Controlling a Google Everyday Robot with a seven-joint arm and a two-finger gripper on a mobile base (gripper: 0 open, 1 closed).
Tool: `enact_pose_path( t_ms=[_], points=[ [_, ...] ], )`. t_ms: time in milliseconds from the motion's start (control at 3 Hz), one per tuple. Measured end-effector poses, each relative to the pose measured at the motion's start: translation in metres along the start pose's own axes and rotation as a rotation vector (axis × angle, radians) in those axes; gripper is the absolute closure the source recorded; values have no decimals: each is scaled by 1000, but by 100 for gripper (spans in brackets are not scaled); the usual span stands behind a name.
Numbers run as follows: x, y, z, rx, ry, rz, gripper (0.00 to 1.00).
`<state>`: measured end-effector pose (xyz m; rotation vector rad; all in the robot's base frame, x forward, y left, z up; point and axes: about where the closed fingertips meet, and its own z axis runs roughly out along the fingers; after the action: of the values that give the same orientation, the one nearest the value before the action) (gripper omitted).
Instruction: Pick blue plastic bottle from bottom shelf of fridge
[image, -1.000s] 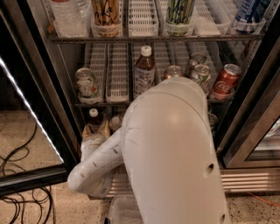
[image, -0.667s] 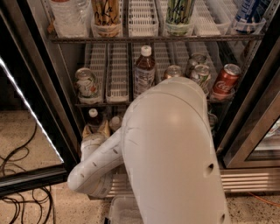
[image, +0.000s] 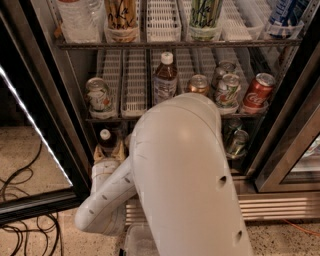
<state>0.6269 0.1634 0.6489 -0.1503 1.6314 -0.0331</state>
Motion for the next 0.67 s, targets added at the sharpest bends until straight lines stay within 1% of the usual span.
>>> enact_pose_path(
  t_ms=[333, 667],
  points=[
    [4, 7, -10, 16, -34, 33, 100],
    [6, 10, -19, 11, -37, 58, 100]
  ],
)
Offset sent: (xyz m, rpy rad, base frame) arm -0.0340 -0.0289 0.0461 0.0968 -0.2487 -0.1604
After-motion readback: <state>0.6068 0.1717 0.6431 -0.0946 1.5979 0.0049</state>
